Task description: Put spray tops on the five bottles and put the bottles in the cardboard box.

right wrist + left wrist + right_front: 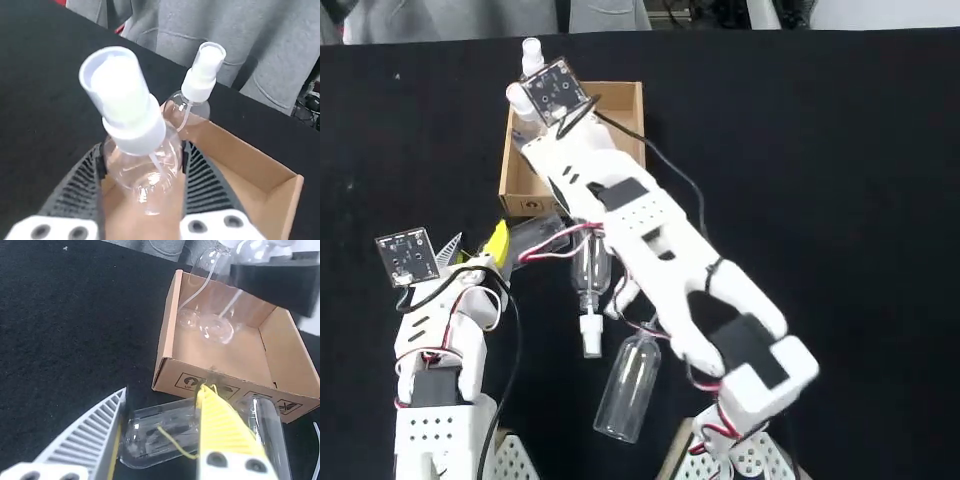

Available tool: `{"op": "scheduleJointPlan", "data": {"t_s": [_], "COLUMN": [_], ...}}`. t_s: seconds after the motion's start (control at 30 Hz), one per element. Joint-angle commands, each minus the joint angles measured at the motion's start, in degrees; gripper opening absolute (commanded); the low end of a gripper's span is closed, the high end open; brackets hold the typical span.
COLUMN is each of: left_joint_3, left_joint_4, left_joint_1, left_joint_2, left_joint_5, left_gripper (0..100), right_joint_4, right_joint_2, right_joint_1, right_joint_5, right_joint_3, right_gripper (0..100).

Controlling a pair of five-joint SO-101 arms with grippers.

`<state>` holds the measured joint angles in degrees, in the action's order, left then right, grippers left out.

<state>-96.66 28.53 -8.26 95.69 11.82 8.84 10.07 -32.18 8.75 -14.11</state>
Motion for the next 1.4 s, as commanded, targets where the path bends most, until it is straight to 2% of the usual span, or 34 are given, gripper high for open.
{"op": "scheduleJointPlan", "data": {"t_s": [0.0, 0.13, 0.27, 0.33, 1.37], "left_joint_3": [-1.3, -1.3, -1.3, -1.3, -1.3], "left_joint_4": [-1.4, -1.2, -1.2, -1.1, -1.1], "left_joint_1": [-0.7, -0.7, -0.7, -0.7, -0.7], "left_joint_2": [0.8, 0.8, 0.8, 0.8, 0.8], "left_joint_5": [-0.5, -0.5, -0.5, -0.5, -0.5], "left_gripper": [21, 21, 21, 21, 21], "right_joint_4": [-1.4, -1.4, -1.4, -1.4, -1.3], "right_joint_2": [1.7, 5.6, 8.9, 10.5, 27.2], "right_joint_1": [1.7, 1.7, 2.7, 3.2, 2.2], "right_joint_5": [-0.4, -1.7, -10.6, -12.7, -12.5], "right_joint_3": [7.1, 10.2, 13.2, 14.5, 26.7], "right_gripper": [1.3, 1.3, 1.3, 1.3, 1.3]}}
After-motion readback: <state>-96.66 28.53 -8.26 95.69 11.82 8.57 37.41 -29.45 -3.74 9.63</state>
